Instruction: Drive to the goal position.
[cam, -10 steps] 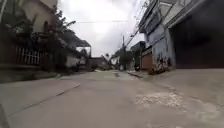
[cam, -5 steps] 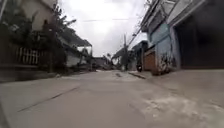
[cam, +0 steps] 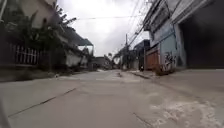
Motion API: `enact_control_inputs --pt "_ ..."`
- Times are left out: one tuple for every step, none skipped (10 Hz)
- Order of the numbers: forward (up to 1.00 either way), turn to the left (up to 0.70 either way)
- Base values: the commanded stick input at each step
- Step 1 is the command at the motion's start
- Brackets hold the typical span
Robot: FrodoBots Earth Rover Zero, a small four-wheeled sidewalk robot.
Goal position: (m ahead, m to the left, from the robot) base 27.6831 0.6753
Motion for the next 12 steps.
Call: enact_control_inputs --pt "0.70 0.02" --pt "0.70 0.02" --pt "0.70 0.02" --pt "0.70 0.02" --pt "0.70 0.02" --pt "0.70 0.02" --pt "0.70 0.02" --pt "0.70 0.02" --pt "0.70 0.02" --pt "0.70 0.02" --pt "0.70 0.02" --pt "0.70 0.02"
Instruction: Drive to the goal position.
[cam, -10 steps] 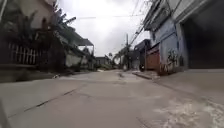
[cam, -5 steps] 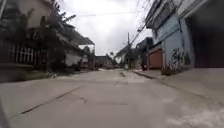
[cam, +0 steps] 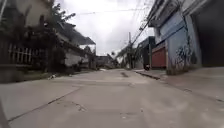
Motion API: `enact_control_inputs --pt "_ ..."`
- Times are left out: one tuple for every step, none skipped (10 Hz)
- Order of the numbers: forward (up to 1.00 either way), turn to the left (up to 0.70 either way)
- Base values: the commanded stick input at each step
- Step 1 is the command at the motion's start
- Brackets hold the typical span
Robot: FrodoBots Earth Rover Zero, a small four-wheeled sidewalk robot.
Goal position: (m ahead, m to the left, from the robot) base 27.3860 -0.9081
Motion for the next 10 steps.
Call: enact_control_inputs --pt "0.70 0.02" --pt "0.70 -0.05" --pt "0.70 -0.22" --pt "0.70 -0.28" --pt "0.70 -0.28" --pt "0.70 -0.28" --pt "0.70 -0.28" --pt "0.70 -0.28" --pt "0.70 -0.24" --pt "0.70 -0.19"
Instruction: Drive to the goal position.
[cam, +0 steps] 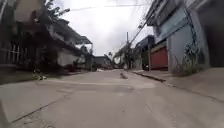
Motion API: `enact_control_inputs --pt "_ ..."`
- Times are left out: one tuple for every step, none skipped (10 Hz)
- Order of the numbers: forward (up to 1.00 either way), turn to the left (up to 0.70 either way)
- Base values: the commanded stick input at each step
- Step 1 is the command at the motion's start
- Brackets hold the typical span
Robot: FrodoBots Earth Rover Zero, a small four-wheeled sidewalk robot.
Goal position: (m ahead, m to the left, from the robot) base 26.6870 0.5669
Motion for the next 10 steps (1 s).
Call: enact_control_inputs --pt "0.70 -0.16" --pt "0.70 -0.16" --pt "0.70 -0.16" --pt "0.70 -0.16" --pt "0.70 -0.16" --pt "0.70 -0.17" --pt "0.70 -0.16" --pt "0.70 -0.16" --pt "0.70 -0.16" --pt "0.70 -0.17"
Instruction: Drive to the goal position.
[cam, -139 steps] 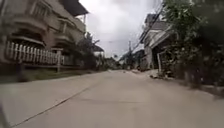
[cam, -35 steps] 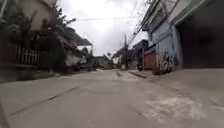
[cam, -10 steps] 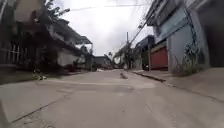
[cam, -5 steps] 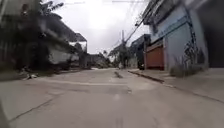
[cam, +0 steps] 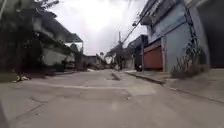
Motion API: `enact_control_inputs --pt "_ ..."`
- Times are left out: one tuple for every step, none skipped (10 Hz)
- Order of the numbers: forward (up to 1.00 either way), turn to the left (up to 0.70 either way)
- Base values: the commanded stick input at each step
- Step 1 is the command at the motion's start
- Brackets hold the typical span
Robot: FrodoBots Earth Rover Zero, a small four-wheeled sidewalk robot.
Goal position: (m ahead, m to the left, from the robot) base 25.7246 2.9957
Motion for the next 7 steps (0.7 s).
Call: enact_control_inputs --pt "0.70 -0.17" --pt "0.70 -0.17" --pt "0.70 -0.17" --pt "0.70 -0.17" --pt "0.70 -0.17" --pt "0.70 -0.17" --pt "0.70 -0.17"
